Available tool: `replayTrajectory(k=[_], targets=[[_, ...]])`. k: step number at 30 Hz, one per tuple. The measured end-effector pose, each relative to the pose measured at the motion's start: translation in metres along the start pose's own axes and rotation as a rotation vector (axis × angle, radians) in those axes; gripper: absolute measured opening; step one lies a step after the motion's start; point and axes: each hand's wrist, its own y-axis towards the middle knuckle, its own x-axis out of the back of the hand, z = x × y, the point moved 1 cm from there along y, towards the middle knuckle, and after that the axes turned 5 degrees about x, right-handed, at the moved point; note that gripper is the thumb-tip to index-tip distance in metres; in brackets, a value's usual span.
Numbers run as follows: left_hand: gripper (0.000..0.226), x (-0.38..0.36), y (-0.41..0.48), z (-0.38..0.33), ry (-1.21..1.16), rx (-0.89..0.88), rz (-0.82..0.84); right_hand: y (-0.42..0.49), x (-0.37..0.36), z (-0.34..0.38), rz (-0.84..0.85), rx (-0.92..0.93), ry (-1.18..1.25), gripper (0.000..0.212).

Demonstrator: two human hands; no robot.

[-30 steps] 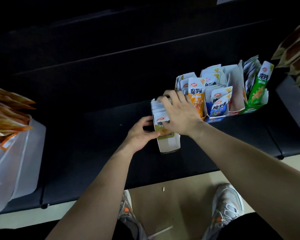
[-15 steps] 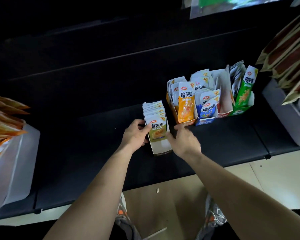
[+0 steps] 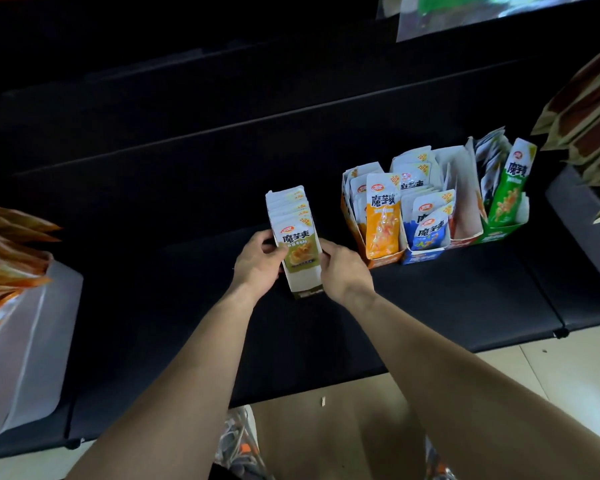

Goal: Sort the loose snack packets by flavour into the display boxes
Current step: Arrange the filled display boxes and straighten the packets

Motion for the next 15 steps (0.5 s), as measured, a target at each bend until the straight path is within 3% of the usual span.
replayTrajectory(k=[6, 8, 11, 15], targets=[[0.051, 0.009, 0.012, -0.004, 0.022, 0.01, -0.035, 0.013, 0.005, 0.014, -0.013, 0.016, 0.006, 0.034], [0.049, 0.012, 0.004, -0.007, 0.063, -0.023, -0.194, 0.002, 0.016, 0.009, -0.14, 0.056, -0.02, 0.032], [0.028, 0.0, -0.017, -0.023, 0.067, -0.161, -0.388, -0.016, 0.043, -0.014, -0.329, 0.075, -0.107, 0.028], [0.02, -0.049, -0.033, -0.051, 0.076, -0.35, -0.234, -0.021, 0.06, -0.053, -0.174, 0.055, -0.254, 0.046]])
